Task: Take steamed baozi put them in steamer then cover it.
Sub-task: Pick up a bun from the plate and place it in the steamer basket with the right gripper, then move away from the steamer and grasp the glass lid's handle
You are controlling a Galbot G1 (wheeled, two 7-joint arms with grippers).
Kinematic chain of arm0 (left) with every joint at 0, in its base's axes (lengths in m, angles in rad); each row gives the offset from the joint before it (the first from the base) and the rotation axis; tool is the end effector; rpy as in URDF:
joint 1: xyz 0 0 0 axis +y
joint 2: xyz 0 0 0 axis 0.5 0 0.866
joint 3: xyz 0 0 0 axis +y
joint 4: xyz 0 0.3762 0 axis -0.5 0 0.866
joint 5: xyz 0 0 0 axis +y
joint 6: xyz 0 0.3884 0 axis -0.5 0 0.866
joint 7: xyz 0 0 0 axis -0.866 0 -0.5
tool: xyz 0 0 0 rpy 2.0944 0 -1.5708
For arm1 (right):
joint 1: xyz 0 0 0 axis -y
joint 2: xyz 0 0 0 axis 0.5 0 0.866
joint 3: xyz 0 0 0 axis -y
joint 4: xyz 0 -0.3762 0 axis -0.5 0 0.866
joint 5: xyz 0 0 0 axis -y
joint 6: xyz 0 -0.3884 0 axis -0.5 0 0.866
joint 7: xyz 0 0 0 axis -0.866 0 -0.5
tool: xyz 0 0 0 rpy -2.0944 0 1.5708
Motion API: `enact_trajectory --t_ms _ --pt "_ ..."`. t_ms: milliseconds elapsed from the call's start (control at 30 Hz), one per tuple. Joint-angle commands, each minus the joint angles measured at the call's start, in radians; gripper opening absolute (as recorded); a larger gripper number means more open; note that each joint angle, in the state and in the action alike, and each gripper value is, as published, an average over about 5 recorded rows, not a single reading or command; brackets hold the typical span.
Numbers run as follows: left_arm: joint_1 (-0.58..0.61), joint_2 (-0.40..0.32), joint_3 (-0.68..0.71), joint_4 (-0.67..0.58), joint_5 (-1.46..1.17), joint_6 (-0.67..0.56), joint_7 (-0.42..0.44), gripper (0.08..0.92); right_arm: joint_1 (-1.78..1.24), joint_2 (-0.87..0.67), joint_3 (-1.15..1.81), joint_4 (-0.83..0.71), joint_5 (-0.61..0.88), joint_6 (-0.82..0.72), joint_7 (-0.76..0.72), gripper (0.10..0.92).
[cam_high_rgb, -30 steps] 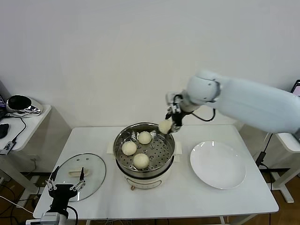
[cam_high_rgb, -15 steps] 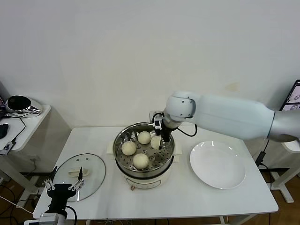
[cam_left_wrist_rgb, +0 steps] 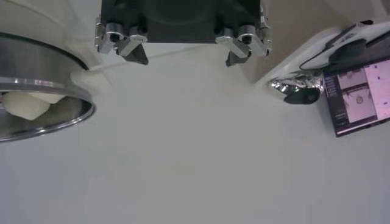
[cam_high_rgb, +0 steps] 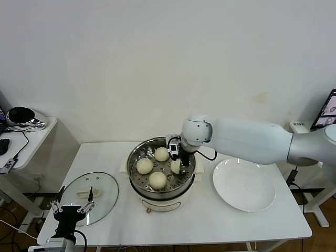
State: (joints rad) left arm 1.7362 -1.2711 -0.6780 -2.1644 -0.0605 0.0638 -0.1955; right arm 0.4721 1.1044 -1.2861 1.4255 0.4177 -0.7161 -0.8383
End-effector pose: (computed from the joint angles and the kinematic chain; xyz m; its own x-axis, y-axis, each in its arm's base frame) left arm 0.1583 0.0942 -0.3082 -0.9831 -0.1613 0.0861 -0.1305 0.9488 0.2876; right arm 0.5487 0.1391 -0.1193 -0.2246 -0.1622 0.9608 -0.9615 -0.1231 -0.2456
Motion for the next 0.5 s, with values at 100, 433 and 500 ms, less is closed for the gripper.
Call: enact_trajectory --t_ms 100,433,500 --pt "0.0 0.0 0.0 0.003 -0.001 -0.002 -0.006 0.823 -0.009 -0.016 0.042 0.007 -0.027 0.005 0.01 0.699" --pt "-0.011 0.006 0.003 0.006 -0.003 0.002 -0.006 0.823 -0.098 -0.256 0.31 0.188 -0.001 0.117 0.25 0.822" --pt "-0.013 0.006 0.003 0.009 -0.004 0.001 -0.007 0.823 -0.205 -0.332 0.402 0.244 0.066 0.227 0.421 0.823"
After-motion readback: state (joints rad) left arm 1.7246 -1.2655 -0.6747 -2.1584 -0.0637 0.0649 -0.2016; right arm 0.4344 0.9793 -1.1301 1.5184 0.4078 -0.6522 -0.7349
